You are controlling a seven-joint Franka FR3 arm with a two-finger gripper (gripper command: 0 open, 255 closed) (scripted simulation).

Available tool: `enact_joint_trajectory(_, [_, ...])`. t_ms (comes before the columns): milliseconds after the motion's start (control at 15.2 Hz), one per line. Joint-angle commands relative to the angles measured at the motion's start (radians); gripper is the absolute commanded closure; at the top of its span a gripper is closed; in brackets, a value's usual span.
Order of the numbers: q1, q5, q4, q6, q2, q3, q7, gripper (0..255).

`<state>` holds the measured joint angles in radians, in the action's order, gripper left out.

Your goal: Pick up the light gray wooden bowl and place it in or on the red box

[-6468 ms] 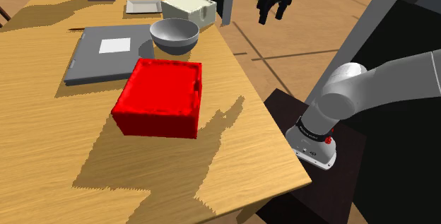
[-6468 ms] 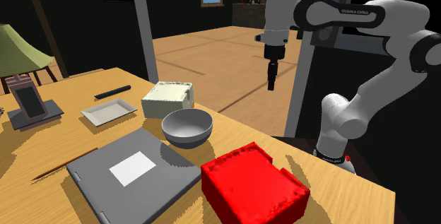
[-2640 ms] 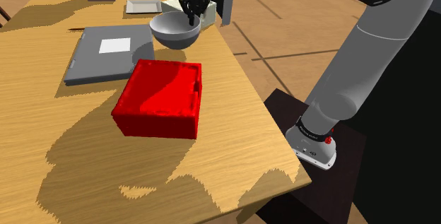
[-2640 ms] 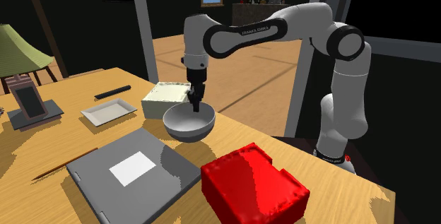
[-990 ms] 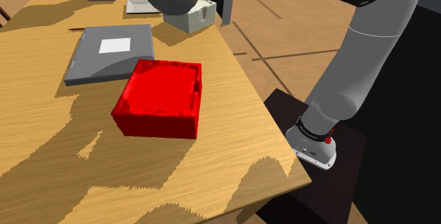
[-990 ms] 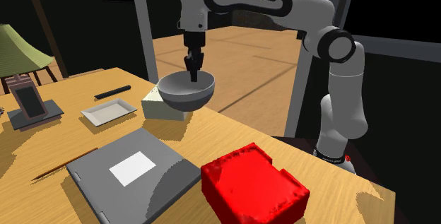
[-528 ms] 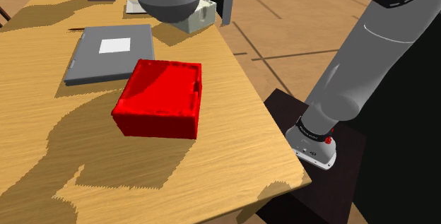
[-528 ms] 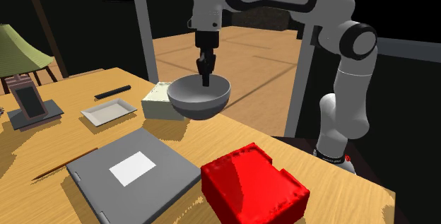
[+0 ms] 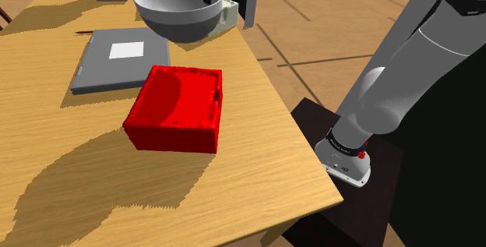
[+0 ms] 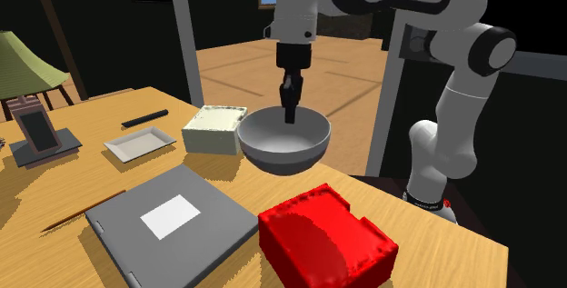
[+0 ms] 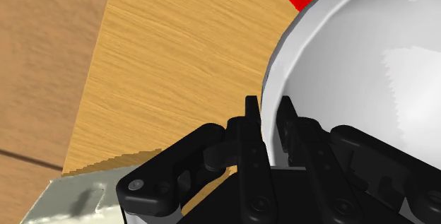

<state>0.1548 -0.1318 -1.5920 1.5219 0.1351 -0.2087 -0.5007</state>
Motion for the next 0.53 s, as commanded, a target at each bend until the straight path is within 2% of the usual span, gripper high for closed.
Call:
enact_joint_trajectory(0, [0.018,-0.007,-0.025,0.003,0.029,-0.023,-0.042,255])
enact_joint_trajectory(462, [0.081,-0.033,-0.077,0.005,0.101,-0.115,-0.195,255])
